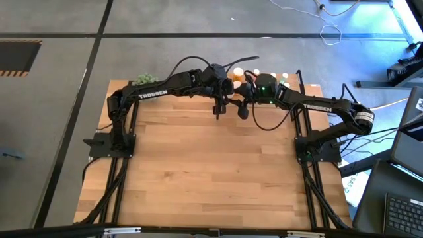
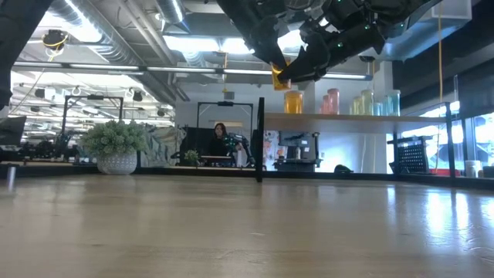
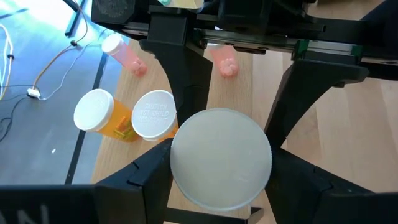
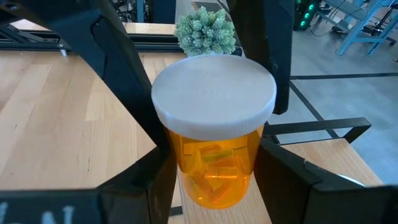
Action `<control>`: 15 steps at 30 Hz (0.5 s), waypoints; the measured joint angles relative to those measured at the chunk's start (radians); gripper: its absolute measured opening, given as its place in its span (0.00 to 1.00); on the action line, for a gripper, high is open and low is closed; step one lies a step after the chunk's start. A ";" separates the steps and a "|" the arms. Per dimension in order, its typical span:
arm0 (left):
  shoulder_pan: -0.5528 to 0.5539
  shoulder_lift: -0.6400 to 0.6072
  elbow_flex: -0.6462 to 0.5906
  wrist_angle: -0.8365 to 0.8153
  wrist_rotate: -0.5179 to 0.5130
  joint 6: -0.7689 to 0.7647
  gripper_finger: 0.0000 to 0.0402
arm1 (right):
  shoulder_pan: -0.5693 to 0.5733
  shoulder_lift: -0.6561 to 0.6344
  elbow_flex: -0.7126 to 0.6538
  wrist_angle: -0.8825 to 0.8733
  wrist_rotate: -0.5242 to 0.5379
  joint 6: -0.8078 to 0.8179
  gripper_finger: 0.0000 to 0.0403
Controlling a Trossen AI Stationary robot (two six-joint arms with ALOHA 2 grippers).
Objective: Pick and place medicine bottles onto shelf by color
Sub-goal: Put the orange pill bottle on the shelf aligned with the other orange pill bottles
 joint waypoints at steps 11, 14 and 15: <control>0.000 0.000 0.000 0.000 -0.010 0.004 0.52 | 0.000 0.001 0.000 0.000 0.000 0.003 0.48; 0.000 0.000 0.000 0.000 -0.016 0.004 0.52 | 0.000 0.001 0.001 -0.003 0.000 0.003 0.48; 0.000 0.000 0.000 0.000 -0.016 0.004 0.52 | 0.000 0.001 0.001 -0.003 0.000 0.003 0.48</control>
